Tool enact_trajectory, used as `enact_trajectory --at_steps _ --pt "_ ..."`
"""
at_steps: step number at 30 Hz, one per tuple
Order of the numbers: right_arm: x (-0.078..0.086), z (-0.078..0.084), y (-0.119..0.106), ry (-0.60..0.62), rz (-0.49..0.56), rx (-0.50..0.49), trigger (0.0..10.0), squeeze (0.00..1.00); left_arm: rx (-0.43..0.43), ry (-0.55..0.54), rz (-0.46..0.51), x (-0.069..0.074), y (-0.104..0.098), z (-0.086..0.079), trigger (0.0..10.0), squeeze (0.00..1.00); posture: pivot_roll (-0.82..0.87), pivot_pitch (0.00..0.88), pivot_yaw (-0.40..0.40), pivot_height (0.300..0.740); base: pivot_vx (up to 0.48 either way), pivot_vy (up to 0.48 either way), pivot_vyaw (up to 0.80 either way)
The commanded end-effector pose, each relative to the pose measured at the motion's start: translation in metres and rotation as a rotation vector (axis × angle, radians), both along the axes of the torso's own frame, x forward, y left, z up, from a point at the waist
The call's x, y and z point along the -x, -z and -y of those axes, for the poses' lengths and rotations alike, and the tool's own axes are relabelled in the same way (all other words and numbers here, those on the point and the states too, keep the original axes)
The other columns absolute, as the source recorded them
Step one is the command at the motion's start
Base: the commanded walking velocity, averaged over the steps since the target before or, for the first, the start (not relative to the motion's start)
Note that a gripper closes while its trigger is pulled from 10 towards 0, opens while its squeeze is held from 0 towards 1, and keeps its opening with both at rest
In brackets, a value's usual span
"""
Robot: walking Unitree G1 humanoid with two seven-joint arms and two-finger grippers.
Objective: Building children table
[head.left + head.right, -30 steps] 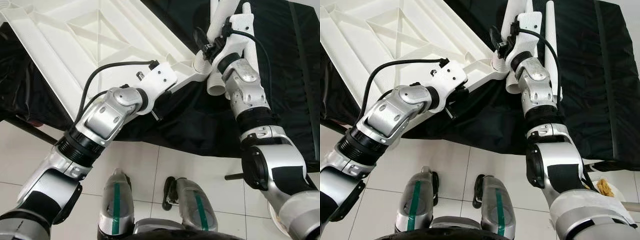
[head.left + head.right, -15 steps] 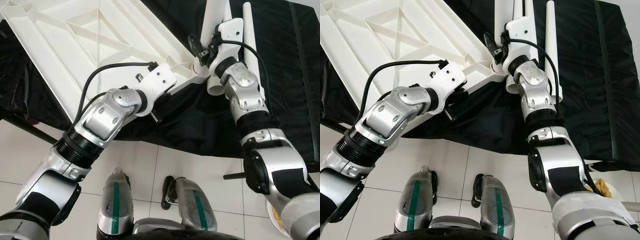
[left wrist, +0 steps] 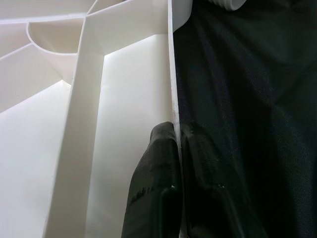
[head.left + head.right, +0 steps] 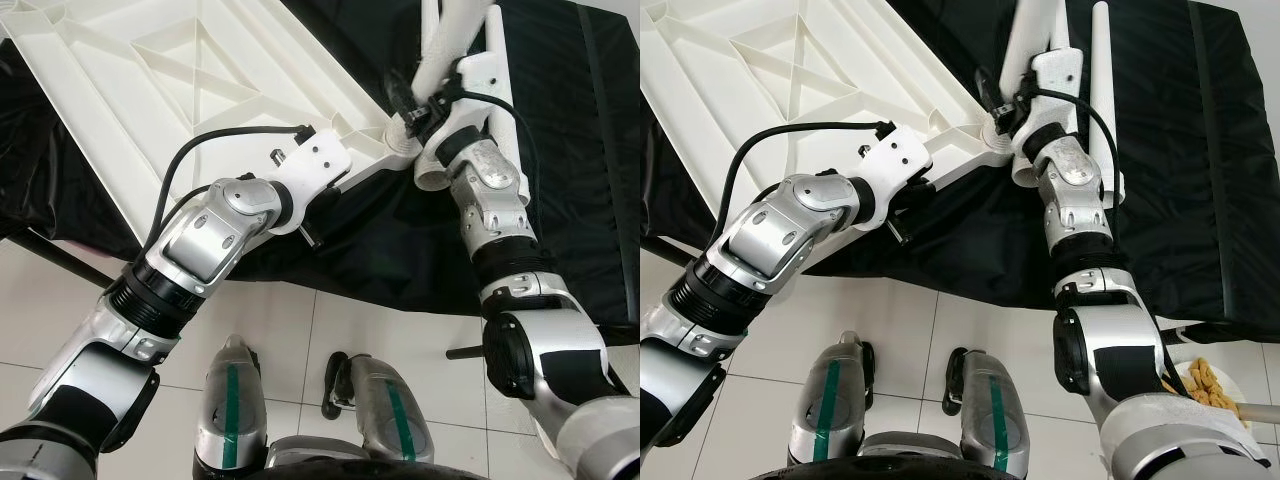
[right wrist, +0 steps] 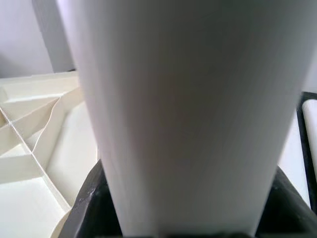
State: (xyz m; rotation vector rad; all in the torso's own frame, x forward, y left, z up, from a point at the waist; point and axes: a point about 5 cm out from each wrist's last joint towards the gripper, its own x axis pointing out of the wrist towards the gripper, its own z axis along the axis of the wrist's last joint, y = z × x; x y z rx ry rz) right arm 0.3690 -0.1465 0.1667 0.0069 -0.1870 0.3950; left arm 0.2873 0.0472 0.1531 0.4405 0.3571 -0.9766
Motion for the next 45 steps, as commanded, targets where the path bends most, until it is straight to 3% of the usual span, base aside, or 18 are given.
enact_trajectory --at_steps 1,16,37,45 --pt "0.007 0.007 0.038 0.034 -0.181 -0.024 10.0 0.0 0.065 0.122 0.064 0.007 -0.025 0.013 10.0 0.0 0.15 0.088 -0.06 0.74 0.0 0.0 0.0" --pt "0.008 0.013 0.048 0.09 -0.245 -0.084 10.0 0.0 0.064 0.12 0.07 0.007 -0.027 0.013 10.0 0.0 0.16 0.087 -0.064 0.74 0.0 0.0 0.0" --pt "0.009 0.032 0.064 0.271 -0.346 -0.174 10.0 0.0 0.058 0.116 0.084 0.007 -0.029 0.011 10.0 0.0 0.16 0.086 -0.059 0.74 0.0 0.0 0.0" --pt "0.009 0.022 0.062 0.208 -0.312 -0.112 10.0 0.0 0.056 0.112 0.088 0.006 -0.03 0.011 10.0 0.0 0.16 0.091 -0.062 0.74 0.0 0.0 0.0"
